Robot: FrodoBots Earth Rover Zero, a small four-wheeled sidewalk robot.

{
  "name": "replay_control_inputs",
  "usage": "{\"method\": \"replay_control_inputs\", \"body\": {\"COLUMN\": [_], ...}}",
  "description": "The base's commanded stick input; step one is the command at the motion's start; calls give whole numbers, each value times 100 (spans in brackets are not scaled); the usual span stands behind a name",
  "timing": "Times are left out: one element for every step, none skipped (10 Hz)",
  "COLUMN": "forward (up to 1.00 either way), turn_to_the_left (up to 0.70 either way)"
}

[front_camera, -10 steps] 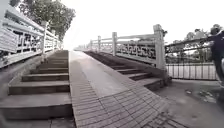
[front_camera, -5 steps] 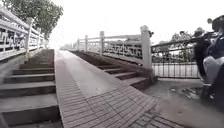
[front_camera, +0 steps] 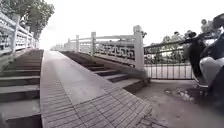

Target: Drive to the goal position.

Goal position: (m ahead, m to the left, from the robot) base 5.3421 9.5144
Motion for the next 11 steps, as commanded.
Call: {"method": "replay_control_inputs", "body": {"forward": [45, 45, 45, 45, 45, 45, 45, 45, 45, 45, 45], "turn_to_the_left": [0, 0, 0, 0, 0, 0, 0, 0, 0, 0, 27]}}
